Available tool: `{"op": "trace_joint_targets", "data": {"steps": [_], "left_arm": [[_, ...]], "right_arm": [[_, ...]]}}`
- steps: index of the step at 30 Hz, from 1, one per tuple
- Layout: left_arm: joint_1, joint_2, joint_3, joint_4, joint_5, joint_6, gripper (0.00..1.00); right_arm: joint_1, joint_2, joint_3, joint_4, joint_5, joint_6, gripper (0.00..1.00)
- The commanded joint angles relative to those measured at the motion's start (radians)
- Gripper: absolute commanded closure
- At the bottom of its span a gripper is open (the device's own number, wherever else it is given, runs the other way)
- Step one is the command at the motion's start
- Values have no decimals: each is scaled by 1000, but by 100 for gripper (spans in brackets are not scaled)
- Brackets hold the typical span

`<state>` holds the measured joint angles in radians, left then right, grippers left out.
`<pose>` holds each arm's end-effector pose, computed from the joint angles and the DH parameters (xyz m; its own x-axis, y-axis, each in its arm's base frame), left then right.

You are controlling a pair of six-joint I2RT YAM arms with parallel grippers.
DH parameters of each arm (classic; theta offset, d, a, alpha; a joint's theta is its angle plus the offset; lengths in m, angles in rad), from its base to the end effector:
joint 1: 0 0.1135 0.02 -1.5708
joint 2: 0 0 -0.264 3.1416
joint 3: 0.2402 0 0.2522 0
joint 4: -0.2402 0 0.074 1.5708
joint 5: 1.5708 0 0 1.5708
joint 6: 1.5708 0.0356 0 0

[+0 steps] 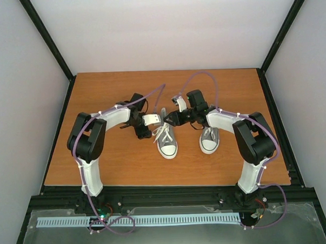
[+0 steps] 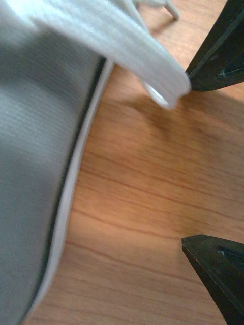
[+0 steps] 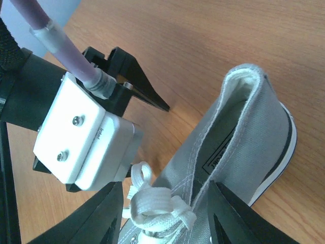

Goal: Tie the shoes
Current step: Tie the shoelace on the shoe.

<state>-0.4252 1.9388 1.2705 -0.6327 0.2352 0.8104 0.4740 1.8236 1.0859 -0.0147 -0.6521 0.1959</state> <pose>0.3367 -0.1616 0.1504 -0.2735 0.8973 -0.3464 0.9516 0.3048 0.0383 0.3303 0.1937 0.1788 -0.7438 -0.2077 -0.6354 -0.6241 0.5560 0.5489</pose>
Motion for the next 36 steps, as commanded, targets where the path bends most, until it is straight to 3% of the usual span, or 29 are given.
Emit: {"op": "trace_joint_targets", "data": {"steps": [1, 5, 6, 8, 12, 26, 36], "left_arm": [[-23, 17, 48, 43, 33, 34, 20], [-24, 26, 78, 11, 96, 30, 29], [-24, 27, 83, 2, 111, 30, 37], [-24, 30, 91, -8, 130, 31, 64], [-24, 34, 107, -14, 120, 31, 98], [-37, 88, 270, -8, 24, -70, 99], [-53, 165, 372, -17, -72, -85, 99]], "right_arm": [[9, 21, 28, -13, -34, -19, 55], [12, 35, 43, -18, -50, -22, 66], [12, 36, 45, -18, -53, -23, 71], [12, 36, 47, -19, -55, -25, 82], [12, 15, 39, -24, -55, -29, 97], [58, -156, -148, -9, -31, 38, 97], [81, -186, -258, 16, -9, 92, 97]]}}
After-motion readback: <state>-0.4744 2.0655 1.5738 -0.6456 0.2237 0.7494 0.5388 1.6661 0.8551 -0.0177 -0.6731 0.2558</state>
